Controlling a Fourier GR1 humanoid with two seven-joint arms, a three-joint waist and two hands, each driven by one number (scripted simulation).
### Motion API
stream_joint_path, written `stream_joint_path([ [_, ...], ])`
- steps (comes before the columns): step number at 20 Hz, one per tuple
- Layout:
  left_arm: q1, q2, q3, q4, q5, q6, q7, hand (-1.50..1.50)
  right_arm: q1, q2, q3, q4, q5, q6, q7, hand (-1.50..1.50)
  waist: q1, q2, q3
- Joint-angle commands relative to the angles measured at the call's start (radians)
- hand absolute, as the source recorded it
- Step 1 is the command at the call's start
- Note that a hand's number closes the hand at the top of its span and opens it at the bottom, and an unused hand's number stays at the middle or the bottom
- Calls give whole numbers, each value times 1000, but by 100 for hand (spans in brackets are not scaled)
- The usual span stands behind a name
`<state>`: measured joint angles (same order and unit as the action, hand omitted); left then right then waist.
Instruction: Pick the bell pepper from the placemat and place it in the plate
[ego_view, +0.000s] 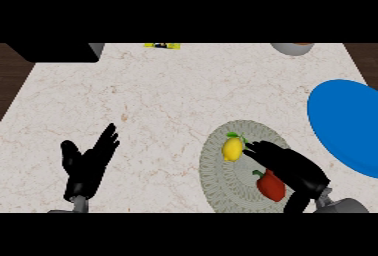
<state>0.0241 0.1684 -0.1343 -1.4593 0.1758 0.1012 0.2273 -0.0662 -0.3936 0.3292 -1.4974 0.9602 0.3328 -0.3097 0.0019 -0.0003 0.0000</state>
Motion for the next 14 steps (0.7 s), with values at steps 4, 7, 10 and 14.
stream_joint_path([
  [4,-22,-13,22,48,-19,-19,-27,0,-86,1,43,153,132,-86,-111,150,2,1,0],
  [7,-43,-10,35,2,-16,-17,43,0,10,25,54,167,175,-209,-143,150,-1,1,0],
  [10,-19,-15,69,25,-11,-41,18,0,-73,27,-6,128,175,-114,-144,150,0,0,0],
  [14,40,-15,38,-29,-21,-50,0,0,68,38,2,29,156,-270,-188,150,-5,-2,0],
])
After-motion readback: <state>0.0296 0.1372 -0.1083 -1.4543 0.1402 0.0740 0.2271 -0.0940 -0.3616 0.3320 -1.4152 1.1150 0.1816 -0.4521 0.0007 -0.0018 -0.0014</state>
